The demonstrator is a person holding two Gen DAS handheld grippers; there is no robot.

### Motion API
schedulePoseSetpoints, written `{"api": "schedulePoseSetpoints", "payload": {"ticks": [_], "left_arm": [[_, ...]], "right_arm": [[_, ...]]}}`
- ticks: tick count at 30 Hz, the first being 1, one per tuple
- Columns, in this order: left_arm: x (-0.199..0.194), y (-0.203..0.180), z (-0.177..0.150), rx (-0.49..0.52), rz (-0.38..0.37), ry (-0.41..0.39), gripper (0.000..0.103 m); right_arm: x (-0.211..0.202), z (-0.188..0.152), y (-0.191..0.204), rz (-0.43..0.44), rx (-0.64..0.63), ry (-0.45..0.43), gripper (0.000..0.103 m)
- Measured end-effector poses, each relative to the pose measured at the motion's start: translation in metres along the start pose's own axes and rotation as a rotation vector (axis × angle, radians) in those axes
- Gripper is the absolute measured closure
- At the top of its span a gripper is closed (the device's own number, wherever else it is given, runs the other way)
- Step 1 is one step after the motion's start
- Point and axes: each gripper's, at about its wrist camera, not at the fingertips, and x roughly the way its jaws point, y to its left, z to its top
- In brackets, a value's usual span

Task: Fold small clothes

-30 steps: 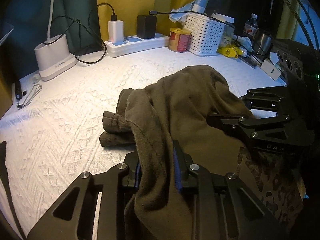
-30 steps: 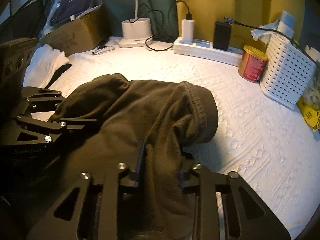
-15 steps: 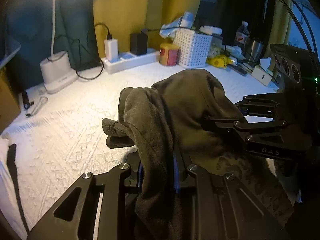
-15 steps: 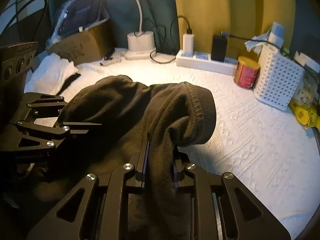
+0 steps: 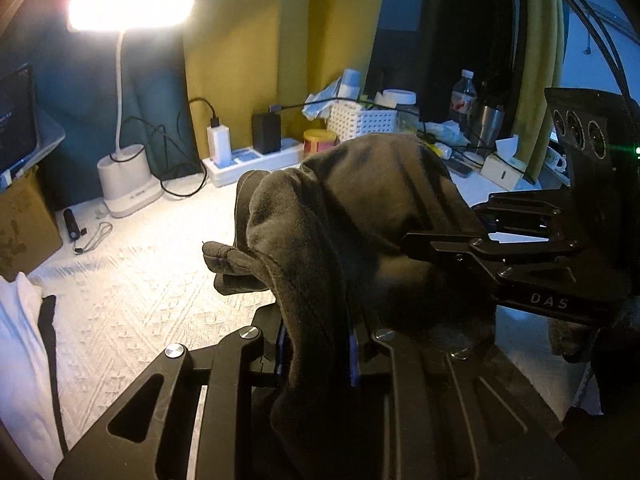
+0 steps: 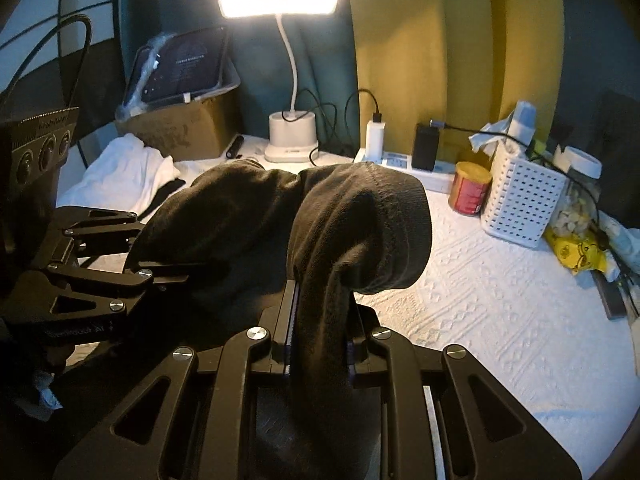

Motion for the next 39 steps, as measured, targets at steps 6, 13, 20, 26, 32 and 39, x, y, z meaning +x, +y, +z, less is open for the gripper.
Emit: {"api": "schedulePoseSetpoints", "payload": {"ticks": [6,13,20,26,32,39], "left_arm": [[-0.018,-0.011,0.002,0.008,0.005,-0.044,0.083],[-0.041,-0.022,0.003,0.018,0.019,-0.103,0.083],[-0.066,-0.030,0.005,0.034,0.031,-0.163,0.083],[-0.088,-0.033,0.004,0.044,0.050,-0.215,0.083],[-0.113,-0.033,0.008,0.041,0.058,-0.283,0.083],[-0.149,-0.024,0.012,0.019,0.061,-0.370,0.083]], "right_arm": [[-0.024,0.000,0.005,-0.002,-0.003,-0.044,0.084],[-0.051,0.003,0.014,-0.005,-0.016,-0.099,0.084],[-0.082,0.009,0.027,-0.004,-0.032,-0.162,0.084],[-0.104,0.014,0.041,0.004,-0.057,-0.211,0.084],[-0.127,0.022,0.056,0.019,-0.078,-0.269,0.084],[-0.153,0.038,0.074,0.034,-0.119,-0.351,0.084]]}}
